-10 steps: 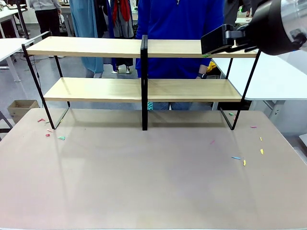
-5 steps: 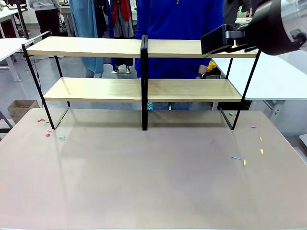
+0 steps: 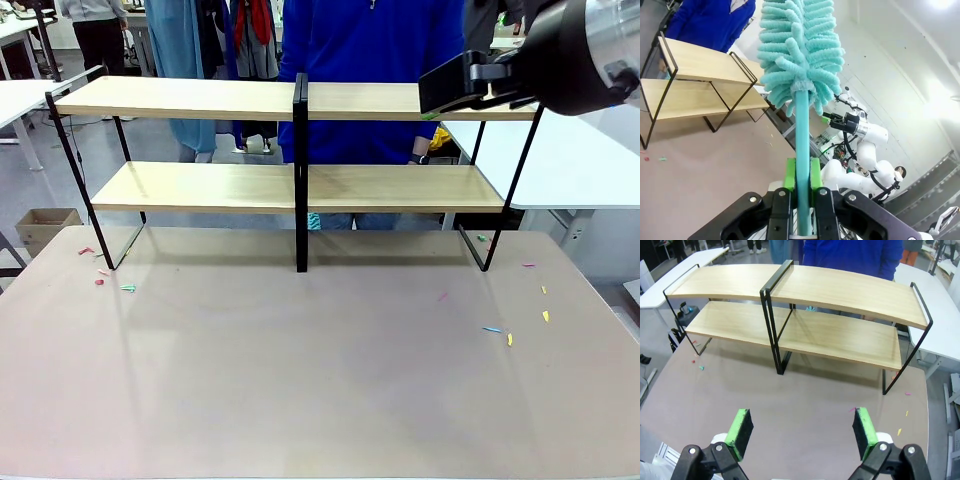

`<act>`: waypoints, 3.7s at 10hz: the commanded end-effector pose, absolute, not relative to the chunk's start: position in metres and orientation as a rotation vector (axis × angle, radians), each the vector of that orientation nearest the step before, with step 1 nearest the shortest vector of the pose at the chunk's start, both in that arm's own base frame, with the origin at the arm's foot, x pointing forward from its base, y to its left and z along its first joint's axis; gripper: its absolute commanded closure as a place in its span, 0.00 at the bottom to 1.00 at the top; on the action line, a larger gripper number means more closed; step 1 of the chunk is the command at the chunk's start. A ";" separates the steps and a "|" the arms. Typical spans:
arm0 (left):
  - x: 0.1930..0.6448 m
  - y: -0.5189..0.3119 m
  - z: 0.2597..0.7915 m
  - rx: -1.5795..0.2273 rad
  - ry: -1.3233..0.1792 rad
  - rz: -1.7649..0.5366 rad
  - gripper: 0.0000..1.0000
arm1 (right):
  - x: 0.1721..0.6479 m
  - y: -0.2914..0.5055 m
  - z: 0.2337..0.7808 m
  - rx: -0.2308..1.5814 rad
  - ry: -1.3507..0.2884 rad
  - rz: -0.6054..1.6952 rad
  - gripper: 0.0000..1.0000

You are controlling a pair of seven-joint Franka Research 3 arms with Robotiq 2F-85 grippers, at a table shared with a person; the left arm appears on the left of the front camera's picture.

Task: Clean the shelves.
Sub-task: Place the Duster on the table.

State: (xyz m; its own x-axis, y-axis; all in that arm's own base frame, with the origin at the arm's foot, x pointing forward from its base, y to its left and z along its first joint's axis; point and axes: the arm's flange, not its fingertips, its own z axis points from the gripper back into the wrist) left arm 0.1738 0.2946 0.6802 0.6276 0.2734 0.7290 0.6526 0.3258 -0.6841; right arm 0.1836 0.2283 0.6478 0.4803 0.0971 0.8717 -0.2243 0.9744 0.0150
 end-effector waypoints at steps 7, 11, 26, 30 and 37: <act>0.232 0.210 0.649 -1.242 -0.296 -0.659 0.87 | 0.177 0.179 0.616 0.536 -0.432 0.096 0.00; 0.245 0.130 0.566 -1.235 0.157 -0.825 0.87 | 0.161 0.055 0.475 0.982 -0.081 -0.328 0.00; 0.374 0.071 0.419 -0.972 0.156 -0.825 0.87 | 0.318 0.029 0.457 1.033 0.051 -0.201 0.00; 0.380 0.072 0.398 -0.930 0.170 -0.847 0.87 | 0.318 0.029 0.457 1.033 0.051 -0.201 0.00; 0.393 0.138 0.456 -0.880 -0.205 -0.543 0.00 | 0.319 0.024 0.468 1.151 0.005 -0.262 0.00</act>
